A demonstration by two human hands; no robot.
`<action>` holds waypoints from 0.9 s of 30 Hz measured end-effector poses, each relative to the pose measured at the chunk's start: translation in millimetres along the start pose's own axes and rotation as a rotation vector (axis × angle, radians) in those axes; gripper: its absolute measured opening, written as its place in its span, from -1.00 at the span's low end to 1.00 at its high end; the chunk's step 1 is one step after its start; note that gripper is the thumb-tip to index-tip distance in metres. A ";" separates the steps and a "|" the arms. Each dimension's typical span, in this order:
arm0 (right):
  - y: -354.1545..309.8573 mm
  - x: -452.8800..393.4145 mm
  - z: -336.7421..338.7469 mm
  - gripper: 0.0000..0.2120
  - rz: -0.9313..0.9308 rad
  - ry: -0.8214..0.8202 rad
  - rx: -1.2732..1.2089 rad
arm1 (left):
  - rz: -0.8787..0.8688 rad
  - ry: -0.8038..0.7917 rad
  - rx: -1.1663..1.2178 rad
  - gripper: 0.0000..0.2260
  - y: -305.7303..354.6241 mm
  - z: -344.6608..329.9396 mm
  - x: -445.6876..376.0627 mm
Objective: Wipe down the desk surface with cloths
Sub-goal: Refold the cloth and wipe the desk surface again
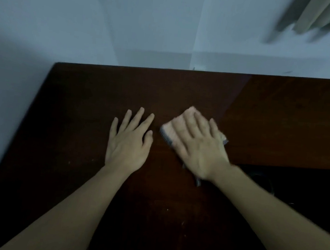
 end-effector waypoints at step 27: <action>-15.1 69.7 -22.9 -0.39 0.332 -0.021 -0.017 | 0.042 0.073 -0.045 -0.53 2.8 2.9 3.5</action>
Point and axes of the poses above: each hand's wrist, its own x-axis away from the middle knuckle, its own z-axis out of the back of the hand, y = z × x, the point moved 10 cm from there along -x, towards the middle knuckle, and after that the axes turned 6 degrees about z, right-handed, at the moved point
